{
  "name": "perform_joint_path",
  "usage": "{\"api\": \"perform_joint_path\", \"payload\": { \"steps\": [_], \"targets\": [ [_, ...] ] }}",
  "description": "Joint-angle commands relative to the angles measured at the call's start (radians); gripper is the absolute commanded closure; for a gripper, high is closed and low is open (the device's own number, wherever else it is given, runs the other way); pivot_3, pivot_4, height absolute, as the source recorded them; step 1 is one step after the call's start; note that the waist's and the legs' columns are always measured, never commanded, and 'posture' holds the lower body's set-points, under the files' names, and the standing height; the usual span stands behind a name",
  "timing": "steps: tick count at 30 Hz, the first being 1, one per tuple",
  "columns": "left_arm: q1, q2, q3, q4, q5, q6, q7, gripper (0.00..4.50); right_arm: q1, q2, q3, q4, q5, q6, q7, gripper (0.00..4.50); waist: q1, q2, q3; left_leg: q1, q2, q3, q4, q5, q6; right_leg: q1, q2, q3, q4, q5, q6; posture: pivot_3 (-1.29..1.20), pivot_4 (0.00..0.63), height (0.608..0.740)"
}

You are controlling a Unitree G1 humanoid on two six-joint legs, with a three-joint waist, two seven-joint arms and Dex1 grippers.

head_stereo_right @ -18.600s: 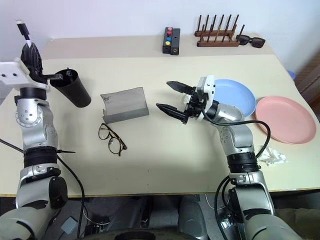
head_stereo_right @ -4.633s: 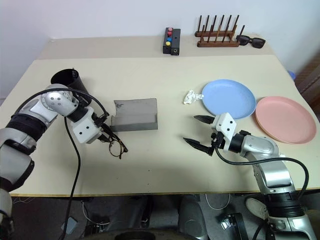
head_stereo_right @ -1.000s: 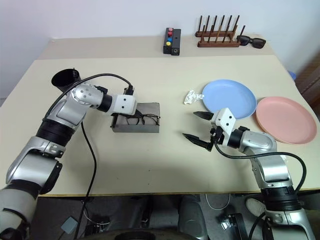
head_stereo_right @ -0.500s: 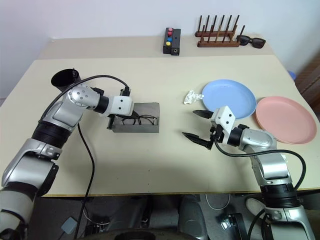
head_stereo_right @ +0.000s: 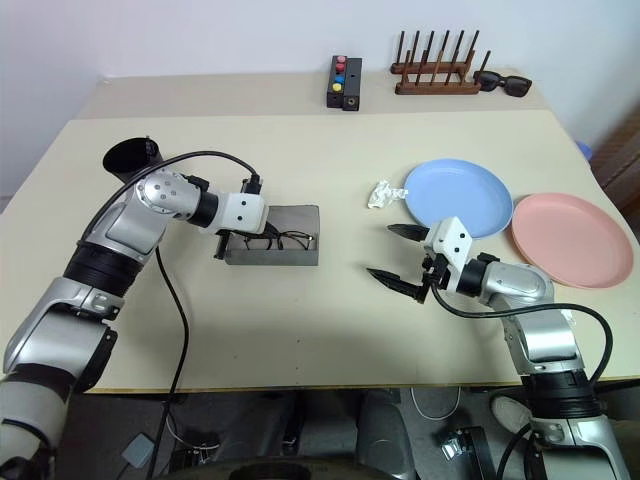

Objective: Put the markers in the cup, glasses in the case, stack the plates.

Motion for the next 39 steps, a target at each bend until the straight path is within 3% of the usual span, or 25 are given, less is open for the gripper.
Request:
{"api": "perform_joint_path", "payload": {
  "steps": [1,6,7,10,15,26,33,39],
  "targets": [
    [0.003,0.001,0.008,-0.022,-0.013,-0.003,-0.003,4.46,-0.004,-0.003,-0.017,-0.038,0.01,-0.005,-0.007,0.0,0.0,0.0,0.0,0.0,0.0,0.0,0.0,0.0,0.0,0.0,0.0,0.0,0.0,0.0,0.0,0.0,0.15,0.74],
    [0.006,-0.005,0.01,-0.025,-0.023,-0.004,-0.009,4.46,-0.012,-0.006,-0.018,-0.047,0.013,0.009,-0.011,0.0,0.0,0.0,0.0,0.0,0.0,0.0,0.0,0.0,0.0,0.0,0.0,0.0,0.0,0.0,0.0,0.0,0.15,0.74],
    [0.007,-0.005,0.01,-0.028,-0.026,-0.001,-0.012,4.19,-0.013,-0.007,-0.018,-0.048,0.013,0.012,-0.012,0.0,0.0,0.0,0.0,0.0,0.0,0.0,0.0,0.0,0.0,0.0,0.0,0.0,0.0,0.0,0.0,0.0,0.15,0.74],
    [0.012,0.0,0.005,-0.036,-0.026,-0.001,-0.03,3.16,-0.017,-0.009,-0.02,-0.05,0.015,0.018,-0.012,0.0,0.0,0.0,0.0,0.0,0.0,0.0,0.0,0.0,0.0,0.0,0.0,0.0,0.0,0.0,0.0,0.0,0.15,0.74],
    [0.01,-0.003,0.01,-0.035,-0.025,-0.01,-0.015,0.66,-0.016,-0.013,-0.027,-0.04,0.017,0.013,-0.004,0.0,0.0,0.0,0.0,0.0,0.0,0.0,0.0,0.0,0.0,0.0,0.0,0.0,0.0,0.0,0.0,0.0,0.15,0.74],
    [-0.115,-0.006,0.051,0.053,-0.018,-0.018,0.066,0.66,-0.021,-0.002,-0.021,0.009,0.004,-0.031,0.01,0.0,0.001,0.0,0.0,0.0,0.0,0.0,0.0,0.0,0.0,0.0,0.0,0.0,0.0,0.0,0.0,0.0,0.15,0.74],
    [-0.251,-0.012,0.062,0.261,0.04,-0.088,0.218,0.66,-0.04,0.004,-0.012,0.014,0.004,-0.028,0.004,0.0,-0.001,0.0,0.0,0.0,0.0,0.0,0.0,0.0,0.0,0.0,0.0,0.0,0.0,0.0,0.0,0.0,0.15,0.74],
    [-0.268,-0.052,0.009,0.445,0.14,-0.209,0.364,0.66,-0.055,0.007,-0.009,-0.023,0.012,0.01,-0.014,0.0,0.0,0.0,0.0,0.0,0.0,0.0,0.0,0.0,0.0,0.0,0.0,0.0,0.0,0.0,0.0,0.0,0.15,0.74]
  ]
}}
